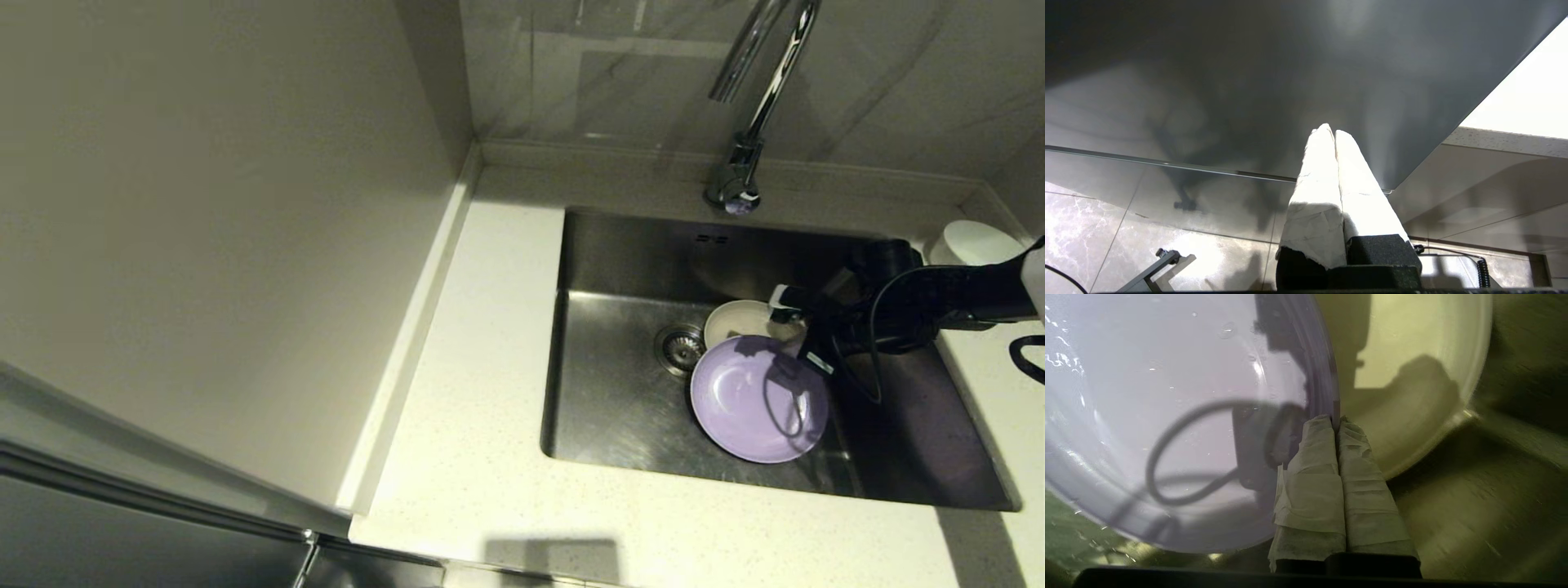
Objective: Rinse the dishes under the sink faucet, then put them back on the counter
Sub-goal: Put a plate back to the table from the sink
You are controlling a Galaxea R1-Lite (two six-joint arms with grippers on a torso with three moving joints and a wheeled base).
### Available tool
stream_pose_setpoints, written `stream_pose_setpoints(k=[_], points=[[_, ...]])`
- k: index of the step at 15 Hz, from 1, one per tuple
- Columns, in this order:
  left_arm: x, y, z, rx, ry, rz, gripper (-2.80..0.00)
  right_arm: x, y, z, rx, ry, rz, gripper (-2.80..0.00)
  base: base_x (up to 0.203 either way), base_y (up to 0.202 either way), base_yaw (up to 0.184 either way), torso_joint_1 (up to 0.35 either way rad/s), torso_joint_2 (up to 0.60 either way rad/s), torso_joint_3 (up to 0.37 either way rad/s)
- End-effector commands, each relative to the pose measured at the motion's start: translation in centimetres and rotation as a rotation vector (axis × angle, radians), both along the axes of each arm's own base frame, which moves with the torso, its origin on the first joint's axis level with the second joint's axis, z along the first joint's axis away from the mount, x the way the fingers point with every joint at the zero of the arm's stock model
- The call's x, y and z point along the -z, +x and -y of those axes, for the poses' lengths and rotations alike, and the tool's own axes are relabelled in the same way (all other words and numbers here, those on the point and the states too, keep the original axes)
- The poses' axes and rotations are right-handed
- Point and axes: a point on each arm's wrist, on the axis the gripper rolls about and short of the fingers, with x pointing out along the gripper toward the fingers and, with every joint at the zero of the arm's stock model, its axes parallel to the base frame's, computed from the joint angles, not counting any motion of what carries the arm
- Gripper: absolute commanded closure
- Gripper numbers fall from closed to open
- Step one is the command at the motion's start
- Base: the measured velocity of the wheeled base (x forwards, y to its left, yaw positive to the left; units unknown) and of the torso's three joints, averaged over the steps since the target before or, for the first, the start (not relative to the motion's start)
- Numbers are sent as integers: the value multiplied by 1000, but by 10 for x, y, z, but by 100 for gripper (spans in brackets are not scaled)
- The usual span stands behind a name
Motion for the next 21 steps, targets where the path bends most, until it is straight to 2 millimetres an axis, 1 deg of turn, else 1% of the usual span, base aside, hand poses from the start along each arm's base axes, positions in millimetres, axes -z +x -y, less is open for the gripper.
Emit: stream_pose_setpoints(k=[1, 3, 6, 8, 15, 18, 21], points=[[0, 0, 0, 0, -1, 2, 0, -13, -5, 4, -2, -1, 26, 0, 0, 0, 0, 0, 0, 0], [0, 0, 0, 0, -1, 2, 0, -22, -10, 8, -8, 15, 44, 0, 0, 0, 0, 0, 0, 0], [0, 0, 0, 0, -1, 2, 0, -40, -16, 8, -6, 16, 82, 0, 0, 0, 0, 0, 0, 0], [0, 0, 0, 0, -1, 2, 0, -51, -19, 7, 11, 66, 111, 0, 0, 0, 0, 0, 0, 0], [0, 0, 0, 0, -1, 2, 0, -77, -28, 5, 27, 90, 171, 0, 0, 0, 0, 0, 0, 0], [0, 0, 0, 0, -1, 2, 0, -96, -32, 5, 40, 102, 220, 0, 0, 0, 0, 0, 0, 0], [0, 0, 0, 0, -1, 2, 0, -121, -44, 7, 38, 119, 283, 0, 0, 0, 0, 0, 0, 0]])
